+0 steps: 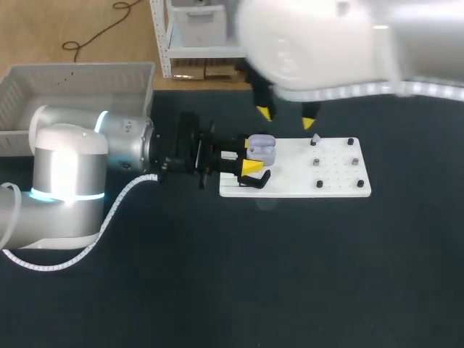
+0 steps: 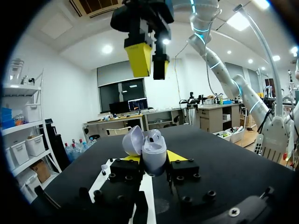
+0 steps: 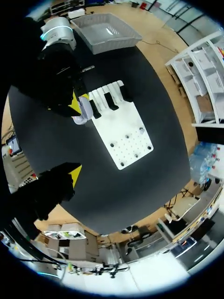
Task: Pick up each earbud case from the left stands, insert the matching earbuds, close the lid, and place the case in the box.
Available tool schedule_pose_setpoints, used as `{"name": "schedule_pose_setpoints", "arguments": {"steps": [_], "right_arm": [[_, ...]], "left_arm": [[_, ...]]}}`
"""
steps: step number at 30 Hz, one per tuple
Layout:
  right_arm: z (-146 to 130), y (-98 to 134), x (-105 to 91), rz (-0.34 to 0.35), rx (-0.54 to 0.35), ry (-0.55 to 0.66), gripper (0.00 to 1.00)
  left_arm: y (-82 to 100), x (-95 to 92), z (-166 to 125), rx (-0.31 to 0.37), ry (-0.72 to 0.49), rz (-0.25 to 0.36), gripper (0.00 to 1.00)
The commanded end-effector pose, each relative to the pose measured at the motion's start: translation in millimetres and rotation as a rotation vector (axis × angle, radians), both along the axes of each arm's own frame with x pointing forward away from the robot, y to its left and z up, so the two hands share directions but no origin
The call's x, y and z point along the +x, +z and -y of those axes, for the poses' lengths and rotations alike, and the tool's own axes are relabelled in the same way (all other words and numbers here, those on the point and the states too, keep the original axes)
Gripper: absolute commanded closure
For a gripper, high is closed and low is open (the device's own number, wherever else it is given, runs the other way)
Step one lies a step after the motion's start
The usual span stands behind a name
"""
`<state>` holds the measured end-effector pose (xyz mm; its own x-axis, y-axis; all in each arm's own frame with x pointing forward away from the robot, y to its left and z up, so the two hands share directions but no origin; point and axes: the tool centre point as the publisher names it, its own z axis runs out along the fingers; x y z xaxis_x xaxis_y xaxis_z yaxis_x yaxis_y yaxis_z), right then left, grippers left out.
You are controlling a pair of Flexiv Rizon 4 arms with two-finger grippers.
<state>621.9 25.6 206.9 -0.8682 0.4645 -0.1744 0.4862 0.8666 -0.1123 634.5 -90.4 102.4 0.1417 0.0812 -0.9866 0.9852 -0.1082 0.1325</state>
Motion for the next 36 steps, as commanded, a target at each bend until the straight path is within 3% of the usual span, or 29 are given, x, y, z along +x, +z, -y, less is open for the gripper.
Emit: {"name": "schedule_pose_setpoints", "arguments": {"steps": [1, 4, 7, 13, 15, 21, 25, 36], "right_arm": [[41, 2, 7.5, 0.165, 0.399, 0.150, 0.47], [53, 2, 22.5, 0.178, 0.426, 0.197, 0.50], [65, -7, 36.5, 0.147, 0.433, 0.236, 0.52], [85, -27, 59.8, 0.142, 0.440, 0.311, 0.51], [90, -35, 66.8, 0.153, 0.439, 0.339, 0.47], [90, -64, 80.0, 0.170, 0.374, 0.455, 0.40], [91, -86, 87.3, 0.179, 0.336, 0.515, 0.44], [92, -140, 108.0, 0.103, 0.356, 0.507, 0.38]], "left_arm": [[-0.6, -0.6, 0, -0.002, 0.003, 0.002, 1.00], [-0.6, -0.6, 0, -0.002, 0.003, 0.002, 1.00], [-0.6, -0.6, 0, -0.002, 0.003, 0.002, 1.00], [-0.6, -0.6, 0, -0.002, 0.003, 0.002, 1.00], [-0.6, -0.6, 0, -0.002, 0.003, 0.002, 1.00], [-0.6, -0.6, 0, -0.002, 0.003, 0.002, 1.00], [-0.6, -0.6, 0, -0.002, 0.003, 0.002, 1.00], [-0.6, -0.6, 0, -0.002, 0.003, 0.002, 1.00]]}}
